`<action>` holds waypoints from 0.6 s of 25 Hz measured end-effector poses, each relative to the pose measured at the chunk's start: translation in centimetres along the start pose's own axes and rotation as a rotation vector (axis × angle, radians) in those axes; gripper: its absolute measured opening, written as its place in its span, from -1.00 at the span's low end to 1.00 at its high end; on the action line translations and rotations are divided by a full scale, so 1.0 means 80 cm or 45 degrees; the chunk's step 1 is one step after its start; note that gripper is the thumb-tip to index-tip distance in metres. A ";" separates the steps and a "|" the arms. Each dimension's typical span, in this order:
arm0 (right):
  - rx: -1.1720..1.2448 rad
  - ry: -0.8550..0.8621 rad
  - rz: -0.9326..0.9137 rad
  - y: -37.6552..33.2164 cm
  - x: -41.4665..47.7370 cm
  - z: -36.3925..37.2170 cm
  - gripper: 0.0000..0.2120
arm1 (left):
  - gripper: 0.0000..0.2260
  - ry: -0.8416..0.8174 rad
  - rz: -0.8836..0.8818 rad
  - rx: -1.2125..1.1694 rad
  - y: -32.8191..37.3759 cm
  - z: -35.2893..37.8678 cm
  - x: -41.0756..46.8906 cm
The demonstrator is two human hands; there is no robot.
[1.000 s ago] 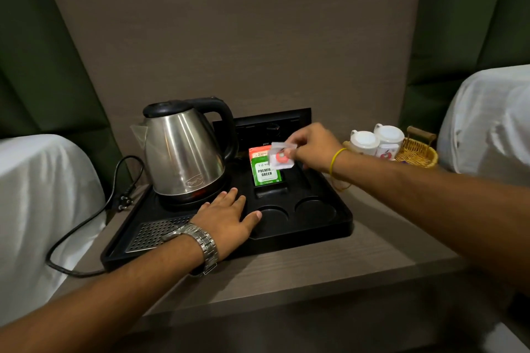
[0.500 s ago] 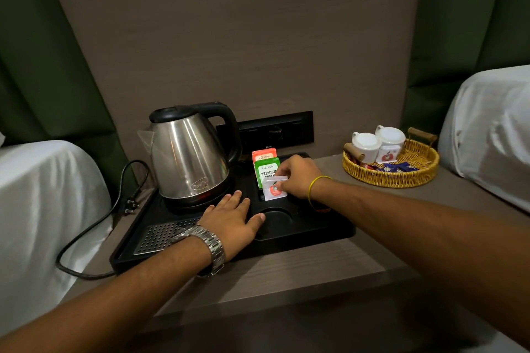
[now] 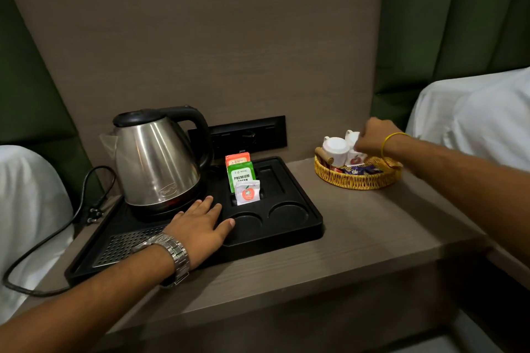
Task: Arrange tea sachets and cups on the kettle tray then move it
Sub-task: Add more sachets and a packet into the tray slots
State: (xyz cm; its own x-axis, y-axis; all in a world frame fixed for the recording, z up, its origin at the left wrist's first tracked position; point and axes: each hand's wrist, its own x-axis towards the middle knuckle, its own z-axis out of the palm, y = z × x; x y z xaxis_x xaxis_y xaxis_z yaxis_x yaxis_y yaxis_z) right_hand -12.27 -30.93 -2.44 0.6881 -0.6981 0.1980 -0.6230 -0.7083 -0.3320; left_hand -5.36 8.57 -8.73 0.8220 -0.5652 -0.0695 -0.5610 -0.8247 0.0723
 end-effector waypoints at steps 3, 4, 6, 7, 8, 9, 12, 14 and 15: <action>-0.130 -0.305 0.011 0.035 0.007 0.015 -0.53 | -0.39 -0.006 -0.001 -0.001 0.000 0.000 0.001; -0.150 -0.317 -0.008 0.041 0.008 0.023 -0.51 | -0.39 -0.004 -0.003 -0.005 0.000 0.001 0.001; -0.171 -0.330 -0.022 0.043 0.007 0.032 -0.48 | -0.40 0.002 -0.007 -0.001 0.000 0.002 0.002; -0.188 -0.334 -0.016 0.040 0.007 0.033 -0.47 | -0.40 0.003 -0.008 -0.003 0.000 0.002 0.003; -0.206 -0.335 -0.005 0.038 0.007 0.034 -0.47 | -0.40 0.000 -0.007 -0.007 0.000 0.002 0.004; -0.215 -0.331 0.013 0.036 0.008 0.035 -0.46 | -0.40 0.000 -0.006 -0.007 -0.001 0.003 0.003; -0.151 -0.320 0.106 0.033 0.008 0.036 -0.41 | -0.40 0.005 -0.004 -0.012 -0.001 0.004 0.002; -0.084 -0.306 0.169 0.033 0.006 0.035 -0.31 | -0.40 0.006 -0.005 -0.012 0.000 0.004 0.001; -0.046 -0.298 0.196 0.032 0.004 0.033 -0.25 | -0.40 0.009 -0.003 -0.008 0.000 0.003 0.001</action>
State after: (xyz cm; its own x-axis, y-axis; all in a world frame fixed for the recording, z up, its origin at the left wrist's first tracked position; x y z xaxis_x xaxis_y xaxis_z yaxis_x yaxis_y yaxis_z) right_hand -12.67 -32.73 -5.66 0.6488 -0.7576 -0.0721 -0.7370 -0.6019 -0.3074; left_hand -5.29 8.53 -9.00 0.8240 -0.5630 -0.0629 -0.5583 -0.8259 0.0787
